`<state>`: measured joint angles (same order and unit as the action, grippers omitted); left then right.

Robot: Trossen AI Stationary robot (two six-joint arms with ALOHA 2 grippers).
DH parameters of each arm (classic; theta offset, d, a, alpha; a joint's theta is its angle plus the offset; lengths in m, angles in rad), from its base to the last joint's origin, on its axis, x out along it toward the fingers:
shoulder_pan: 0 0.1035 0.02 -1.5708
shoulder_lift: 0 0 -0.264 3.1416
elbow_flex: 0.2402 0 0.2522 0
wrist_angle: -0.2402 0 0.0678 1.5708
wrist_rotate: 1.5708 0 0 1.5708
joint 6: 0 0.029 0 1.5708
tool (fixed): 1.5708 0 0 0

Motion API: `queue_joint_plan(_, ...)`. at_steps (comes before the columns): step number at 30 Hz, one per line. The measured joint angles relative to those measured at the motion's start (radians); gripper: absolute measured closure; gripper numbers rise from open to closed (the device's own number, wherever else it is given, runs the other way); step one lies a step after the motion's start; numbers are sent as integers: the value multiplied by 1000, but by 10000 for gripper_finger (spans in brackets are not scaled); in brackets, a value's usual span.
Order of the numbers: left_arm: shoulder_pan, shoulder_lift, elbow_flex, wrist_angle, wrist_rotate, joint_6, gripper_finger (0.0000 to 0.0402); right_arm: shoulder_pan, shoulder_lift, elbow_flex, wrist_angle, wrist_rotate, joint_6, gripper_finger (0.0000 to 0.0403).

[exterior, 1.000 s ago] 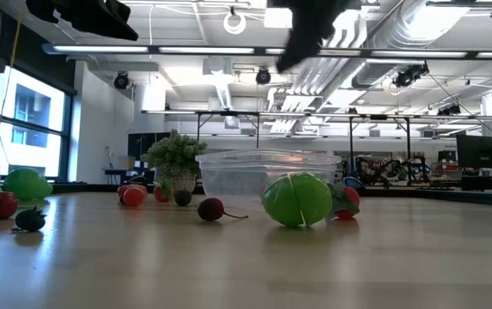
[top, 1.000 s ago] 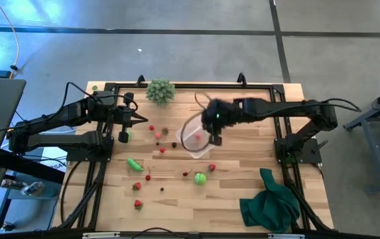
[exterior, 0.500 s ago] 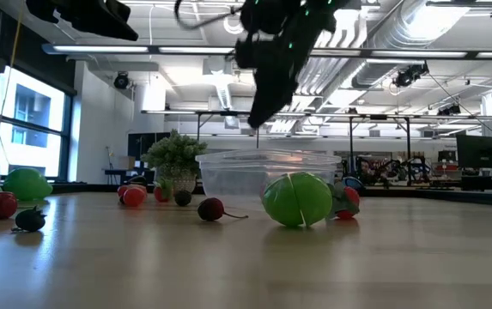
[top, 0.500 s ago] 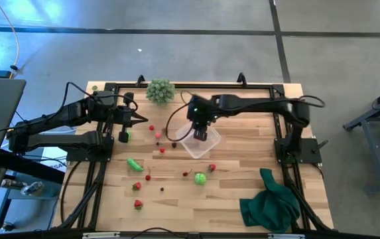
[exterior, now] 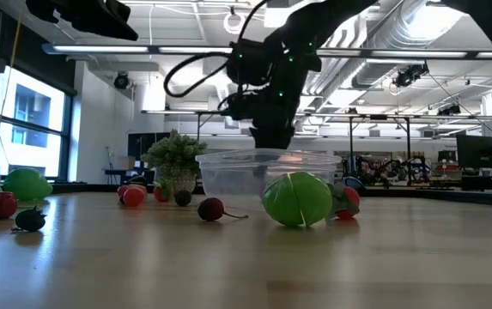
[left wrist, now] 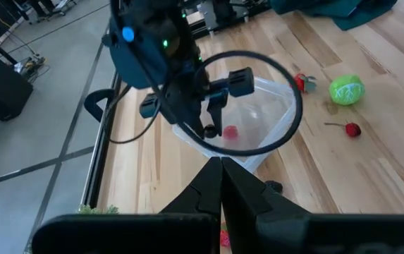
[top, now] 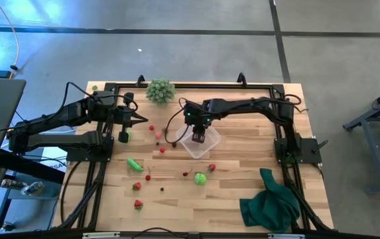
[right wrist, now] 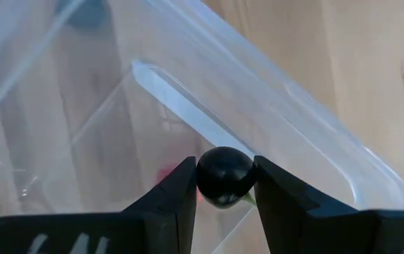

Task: Pick and placing Produce into tupperware
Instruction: Put the black cherry into the transparent bin

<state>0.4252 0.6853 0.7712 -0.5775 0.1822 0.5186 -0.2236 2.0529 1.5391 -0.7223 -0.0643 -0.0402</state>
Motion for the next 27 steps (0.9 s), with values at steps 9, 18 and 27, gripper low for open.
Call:
queue_joint_plan(9,0,0,0,0,0,0,401,-6,23,0,-13,-20,14,295)
queue_joint_plan(18,0,0,0,0,0,0,401,-8,23,1,-10,-38,14,290)
queue_joint_plan(27,0,0,0,0,0,0,401,-8,23,1,-10,-41,17,273)
